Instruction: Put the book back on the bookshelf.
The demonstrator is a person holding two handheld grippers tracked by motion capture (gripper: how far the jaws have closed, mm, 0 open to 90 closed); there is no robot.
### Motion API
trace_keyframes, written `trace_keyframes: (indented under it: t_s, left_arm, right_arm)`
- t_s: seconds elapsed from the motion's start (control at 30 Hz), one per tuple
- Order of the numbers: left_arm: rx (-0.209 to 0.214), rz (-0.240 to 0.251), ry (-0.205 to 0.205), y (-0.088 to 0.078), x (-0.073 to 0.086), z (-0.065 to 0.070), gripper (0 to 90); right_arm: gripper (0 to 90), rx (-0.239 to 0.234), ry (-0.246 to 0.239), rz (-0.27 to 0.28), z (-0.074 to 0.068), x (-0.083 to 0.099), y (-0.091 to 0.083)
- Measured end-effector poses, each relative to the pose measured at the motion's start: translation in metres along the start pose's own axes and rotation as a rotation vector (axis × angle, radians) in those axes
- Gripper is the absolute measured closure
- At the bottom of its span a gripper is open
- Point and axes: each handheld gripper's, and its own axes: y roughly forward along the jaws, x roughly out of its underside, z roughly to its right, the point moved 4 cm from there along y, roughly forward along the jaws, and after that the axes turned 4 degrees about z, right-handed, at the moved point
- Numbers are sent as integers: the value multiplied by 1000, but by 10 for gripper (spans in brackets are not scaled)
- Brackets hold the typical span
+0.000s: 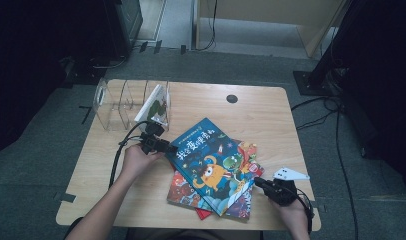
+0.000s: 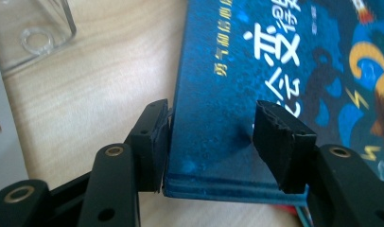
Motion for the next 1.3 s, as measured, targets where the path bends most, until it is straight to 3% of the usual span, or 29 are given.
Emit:
trace_keyframes:
  t_s: [0.1, 0.4, 0.6, 0.77, 0.83, 0.97, 1.17, 1.3]
  left_arm:
    - [-11, -6, 6, -3, 6, 4, 462]
    - [-7, 21, -30, -12, 26, 13, 460]
    - [-3, 37, -54, -17, 37, 18, 465]
    - [-3, 55, -66, -19, 45, 21, 460]
    - [-31, 56, -63, -19, 45, 18, 438]
    - [-13, 98, -101, -20, 40, 8, 444]
    - [29, 96, -96, -17, 39, 12, 479]
    - [9, 82, -86, -17, 41, 15, 477]
  right_arm:
    - [892, 8, 1, 0, 6, -4, 3]
    - [898, 16, 37, 1, 16, -11, 9]
    - [898, 18, 22, 9, 25, -17, 16]
    - [899, 9, 40, 9, 31, -22, 21]
    - [899, 4, 42, 11, 32, -23, 22]
    - [899, 0, 55, 7, 33, -25, 24]
    - [900, 1, 45, 17, 34, -28, 29]
    - [900, 1, 42, 0, 36, -32, 33]
